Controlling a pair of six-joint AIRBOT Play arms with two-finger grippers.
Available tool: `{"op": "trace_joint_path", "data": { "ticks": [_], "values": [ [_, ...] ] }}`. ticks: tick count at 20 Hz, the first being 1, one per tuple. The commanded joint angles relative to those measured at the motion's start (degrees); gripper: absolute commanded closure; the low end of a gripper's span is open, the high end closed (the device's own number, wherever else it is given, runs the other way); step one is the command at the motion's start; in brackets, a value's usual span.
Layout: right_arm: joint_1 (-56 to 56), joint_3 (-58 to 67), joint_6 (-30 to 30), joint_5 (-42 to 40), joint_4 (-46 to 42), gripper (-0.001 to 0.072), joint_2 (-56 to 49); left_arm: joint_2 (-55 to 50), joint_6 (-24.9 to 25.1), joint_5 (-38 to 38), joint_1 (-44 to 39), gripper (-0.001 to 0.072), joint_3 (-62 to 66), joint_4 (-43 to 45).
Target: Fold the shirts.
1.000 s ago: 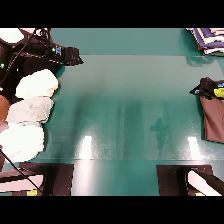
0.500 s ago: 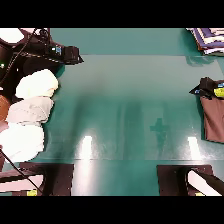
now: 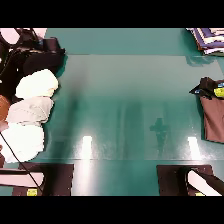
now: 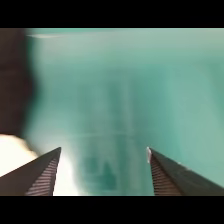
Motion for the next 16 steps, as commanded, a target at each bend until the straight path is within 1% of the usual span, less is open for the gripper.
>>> {"op": "trace_joint_path", "data": {
  "ticks": [1, 4, 5, 8, 10, 12, 16],
  "values": [
    [0.0, 0.0, 0.0, -0.1, 0.0, 0.0691, 0.0, -8.7, -1.0, 1.1, 6.9, 0.0062, 5.7, 3.4],
    [0.0, 0.0, 0.0, -0.9, 0.0, 0.0692, 0.0, -16.2, -0.3, 1.4, 10.1, 0.0062, 8.9, 3.4],
    [0.0, 0.0, 0.0, -1.1, 0.0, 0.0692, 0.0, -18.5, 0.7, 1.4, 10.9, 0.0062, 10.0, 3.4],
    [0.0, 0.0, 0.0, -1.6, 0.0, 0.0692, 0.0, -24.1, 1.0, 2.5, 12.0, 0.0062, 13.1, 3.3],
    [0.1, 0.0, 0.0, -1.6, 0.0, 0.0692, 0.0, -26.7, 2.3, 4.5, 12.0, 0.0062, 14.4, 3.5],
    [0.1, 0.0, 0.0, -1.5, 0.0, 0.0692, 0.0, -28.4, 2.4, 6.7, 12.0, 0.0062, 14.7, 3.2],
    [0.1, 0.0, 0.0, -1.6, 0.0, 0.0692, 0.0, -31.0, 2.4, 7.6, 12.0, 0.0064, 14.7, 3.2]
  ]
}}
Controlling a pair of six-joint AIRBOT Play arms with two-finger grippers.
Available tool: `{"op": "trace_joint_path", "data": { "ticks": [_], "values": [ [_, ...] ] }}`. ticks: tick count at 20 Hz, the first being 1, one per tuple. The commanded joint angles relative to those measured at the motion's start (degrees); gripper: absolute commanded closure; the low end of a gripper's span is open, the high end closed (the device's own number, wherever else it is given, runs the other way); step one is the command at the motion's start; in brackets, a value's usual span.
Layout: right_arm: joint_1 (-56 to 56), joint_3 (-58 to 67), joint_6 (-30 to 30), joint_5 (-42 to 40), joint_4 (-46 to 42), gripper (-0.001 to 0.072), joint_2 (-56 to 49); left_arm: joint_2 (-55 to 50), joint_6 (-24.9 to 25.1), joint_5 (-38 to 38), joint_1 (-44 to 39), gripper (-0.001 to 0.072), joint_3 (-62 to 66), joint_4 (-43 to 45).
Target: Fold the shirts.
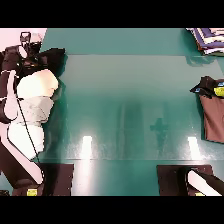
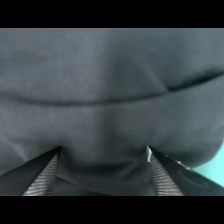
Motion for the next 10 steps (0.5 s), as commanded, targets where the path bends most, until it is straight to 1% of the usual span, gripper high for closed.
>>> {"op": "trace_joint_path", "data": {
  "ticks": [1, 2, 3, 4, 7, 10],
  "values": [
    [0.0, 0.0, 0.0, -0.1, 0.0, 0.0692, 0.0, -2.1, 0.3, 2.2, 0.2, 0.0066, 0.3, -0.1],
    [0.0, 0.0, 0.0, 0.0, 0.0, 0.0692, 0.0, -2.1, 0.3, 3.1, 0.2, 0.0185, 0.4, -0.4],
    [0.1, 0.0, 0.0, -0.1, 0.0, 0.0692, 0.0, -2.1, 0.3, 3.0, 0.2, 0.0455, 1.0, -0.7],
    [0.0, 0.0, 0.0, 0.0, 0.0, 0.0692, 0.0, -2.1, 0.3, 2.8, 0.2, 0.069, 1.6, -1.0],
    [0.0, 0.0, 0.0, -0.1, 0.0, 0.0692, 0.0, -1.4, -0.1, -0.1, 0.1, 0.0685, 4.2, -2.6],
    [0.0, 1.0, 0.0, -2.1, 0.0, 0.0692, 0.1, 5.1, -0.1, 0.0, -1.2, 0.0686, 4.2, -4.5]
  ]
}}
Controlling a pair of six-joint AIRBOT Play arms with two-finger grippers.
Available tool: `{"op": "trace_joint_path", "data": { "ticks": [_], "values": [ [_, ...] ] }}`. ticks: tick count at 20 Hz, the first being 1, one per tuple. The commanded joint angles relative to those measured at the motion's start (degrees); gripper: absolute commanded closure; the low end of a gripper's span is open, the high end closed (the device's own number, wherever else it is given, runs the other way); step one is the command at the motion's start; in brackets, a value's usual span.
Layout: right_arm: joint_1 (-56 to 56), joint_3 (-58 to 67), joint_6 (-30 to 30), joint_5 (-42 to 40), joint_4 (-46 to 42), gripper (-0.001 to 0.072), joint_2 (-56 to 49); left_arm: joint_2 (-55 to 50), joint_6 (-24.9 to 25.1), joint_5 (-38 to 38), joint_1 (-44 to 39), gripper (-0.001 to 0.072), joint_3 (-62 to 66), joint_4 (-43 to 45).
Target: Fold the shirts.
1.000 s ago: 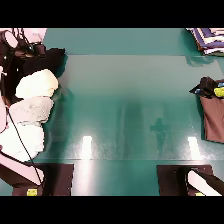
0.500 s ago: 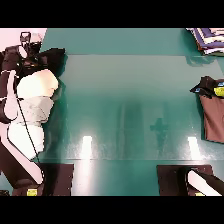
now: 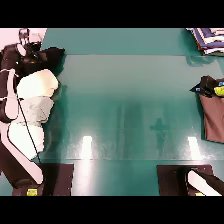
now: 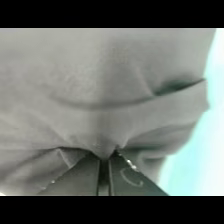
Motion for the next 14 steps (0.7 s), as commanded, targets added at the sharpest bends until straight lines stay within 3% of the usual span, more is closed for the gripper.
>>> {"op": "trace_joint_path", "data": {
  "ticks": [1, 5, 8, 10, 14],
  "values": [
    [0.0, 2.2, 0.0, -2.4, 0.1, 0.0692, 0.1, 7.3, -0.2, 0.3, -1.8, 0.0687, 0.7, -1.9],
    [0.0, 13.6, -3.7, -6.2, 0.0, 0.0692, 0.0, 24.3, 0.5, -0.9, -8.0, 0.0686, 0.7, -1.6],
    [0.0, 22.4, -4.9, -8.7, -0.4, 0.0692, 0.0, 37.3, 1.4, -6.1, -14.8, 0.0687, 0.7, 0.2],
    [0.0, 26.6, -4.9, -8.9, -0.4, 0.0692, 0.0, 44.0, 1.2, -11.9, -20.4, 0.0686, 0.5, 0.1],
    [0.0, 31.0, -4.9, -8.2, -0.3, 0.0692, 0.0, 46.9, -5.9, -27.8, -33.3, 0.0686, -2.6, 0.2]
  ]
}}
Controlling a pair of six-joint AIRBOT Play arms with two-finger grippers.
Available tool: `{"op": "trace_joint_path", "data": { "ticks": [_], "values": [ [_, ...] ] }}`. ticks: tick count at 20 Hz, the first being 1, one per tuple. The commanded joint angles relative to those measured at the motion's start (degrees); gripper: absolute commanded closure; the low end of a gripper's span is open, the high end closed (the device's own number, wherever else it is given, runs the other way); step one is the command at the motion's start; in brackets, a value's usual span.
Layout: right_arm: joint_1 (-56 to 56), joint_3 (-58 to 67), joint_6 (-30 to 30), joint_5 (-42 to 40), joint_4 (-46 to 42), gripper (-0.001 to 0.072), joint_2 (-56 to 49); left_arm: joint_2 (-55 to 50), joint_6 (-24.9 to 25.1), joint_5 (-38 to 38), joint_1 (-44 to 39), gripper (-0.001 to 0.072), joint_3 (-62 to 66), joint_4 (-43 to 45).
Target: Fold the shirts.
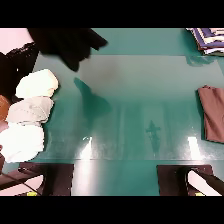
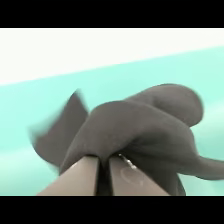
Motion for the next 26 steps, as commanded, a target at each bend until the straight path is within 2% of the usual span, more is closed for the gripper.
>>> {"op": "trace_joint_path", "data": {
  "ticks": [1, 3, 6, 9, 11, 12, 14, 17, 20, 22, 26],
  "values": [
    [0.0, 4.0, -0.3, 0.4, 0.1, 0.0692, 0.0, 3.3, -5.7, -12.7, -12.0, 0.0687, -5.4, 0.3],
    [0.0, 4.2, -0.3, 1.8, 0.0, 0.0692, 0.0, 3.0, -9.4, -11.4, -19.7, 0.0686, -15.0, 0.3],
    [0.0, 4.2, -0.3, 4.5, 0.0, 0.0692, 0.0, 1.7, -15.6, -1.4, -30.2, 0.0685, -31.5, -3.1],
    [0.0, 4.2, -0.3, 5.7, 0.0, 0.0692, 0.0, -1.3, -16.1, 9.9, -36.5, 0.0662, -43.1, -11.7],
    [0.0, 4.2, -0.3, 6.3, 0.0, 0.0692, 0.0, -3.1, -16.1, 10.6, -37.5, 0.0077, -45.2, -12.6],
    [0.0, 4.2, -0.3, 6.6, 0.0, 0.0692, 0.0, -3.2, -15.9, 9.8, -37.0, 0.0042, -45.0, -10.8],
    [0.0, 4.2, -0.3, 7.0, 0.0, 0.0692, 0.0, -2.7, -13.1, 4.8, -32.8, 0.0042, -42.4, -7.9],
    [0.0, 4.2, -0.3, 7.8, 0.0, 0.0692, 0.0, -2.6, -8.4, -4.7, -20.6, 0.0043, -37.3, -4.3],
    [0.0, 4.2, -0.3, 9.4, 0.0, 0.0692, 0.0, -3.4, -6.9, -8.2, -6.8, 0.0043, -37.4, -5.5],
    [0.0, 4.2, -0.3, 9.6, 0.0, 0.0692, 0.0, -4.3, -3.4, -9.2, 0.8, 0.0043, -39.1, -8.7],
    [0.0, 4.2, -0.3, 9.7, 0.0, 0.0692, 0.0, -6.6, 2.3, -8.4, 10.3, 0.0043, -47.9, -16.1]
  ]
}}
